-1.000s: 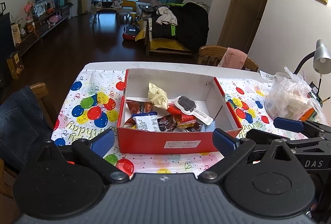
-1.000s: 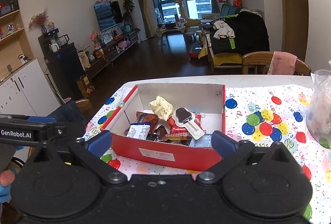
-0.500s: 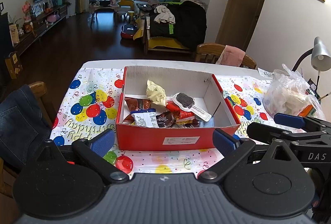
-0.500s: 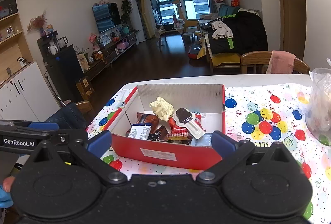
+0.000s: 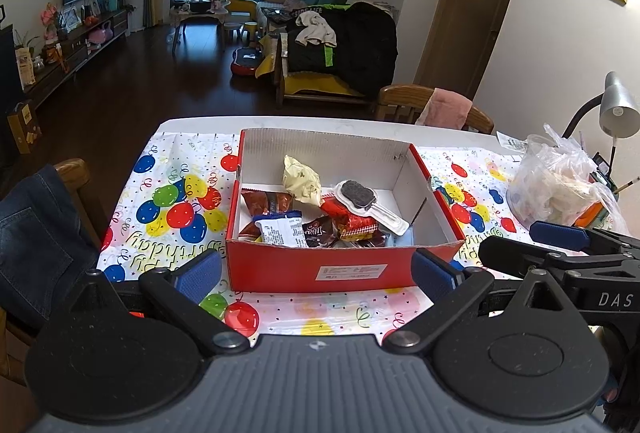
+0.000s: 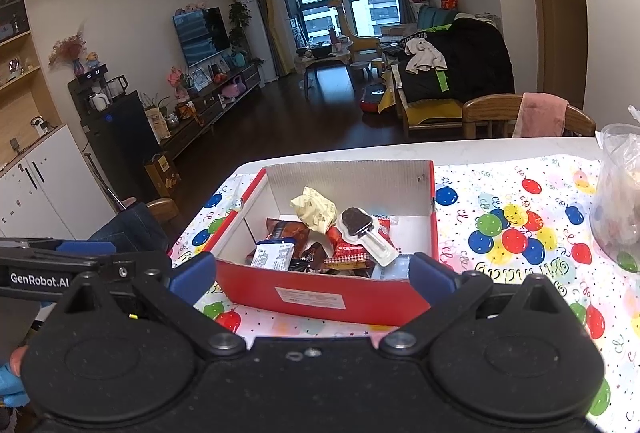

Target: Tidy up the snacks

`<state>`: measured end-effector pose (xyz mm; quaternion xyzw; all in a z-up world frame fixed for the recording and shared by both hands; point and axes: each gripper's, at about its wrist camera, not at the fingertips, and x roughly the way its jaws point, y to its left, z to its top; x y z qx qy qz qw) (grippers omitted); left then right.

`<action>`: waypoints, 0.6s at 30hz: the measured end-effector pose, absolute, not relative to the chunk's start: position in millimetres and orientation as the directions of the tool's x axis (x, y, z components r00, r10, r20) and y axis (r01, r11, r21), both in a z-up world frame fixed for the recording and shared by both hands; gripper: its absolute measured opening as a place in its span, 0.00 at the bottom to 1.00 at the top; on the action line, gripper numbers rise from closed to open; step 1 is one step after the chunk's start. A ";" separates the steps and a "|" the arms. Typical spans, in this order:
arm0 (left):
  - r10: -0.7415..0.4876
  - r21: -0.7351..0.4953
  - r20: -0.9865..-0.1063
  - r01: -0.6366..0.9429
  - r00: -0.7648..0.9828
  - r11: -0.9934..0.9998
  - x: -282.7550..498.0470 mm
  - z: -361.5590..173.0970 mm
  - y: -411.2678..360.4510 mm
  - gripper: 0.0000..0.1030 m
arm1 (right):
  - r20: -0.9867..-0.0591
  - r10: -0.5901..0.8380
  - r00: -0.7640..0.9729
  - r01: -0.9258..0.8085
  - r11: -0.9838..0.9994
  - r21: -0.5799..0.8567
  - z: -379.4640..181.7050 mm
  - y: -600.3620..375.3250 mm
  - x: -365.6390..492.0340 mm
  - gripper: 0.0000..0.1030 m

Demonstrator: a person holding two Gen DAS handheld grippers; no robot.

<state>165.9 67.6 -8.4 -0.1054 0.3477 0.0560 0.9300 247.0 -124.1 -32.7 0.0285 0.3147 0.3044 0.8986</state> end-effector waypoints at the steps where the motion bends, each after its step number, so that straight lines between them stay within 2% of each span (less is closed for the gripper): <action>1: 0.030 -0.157 -0.659 -0.177 0.752 0.972 165.9 -8.5 67.6 0.99 | -0.548 0.566 0.616 -0.530 0.812 0.244 -32.8 -124.4 247.4 1.00; 18: 0.021 -0.147 -0.636 -0.148 0.772 0.978 166.4 -1.9 73.4 0.99 | -0.530 0.573 0.625 -0.525 0.811 0.259 -24.1 -115.3 239.3 1.00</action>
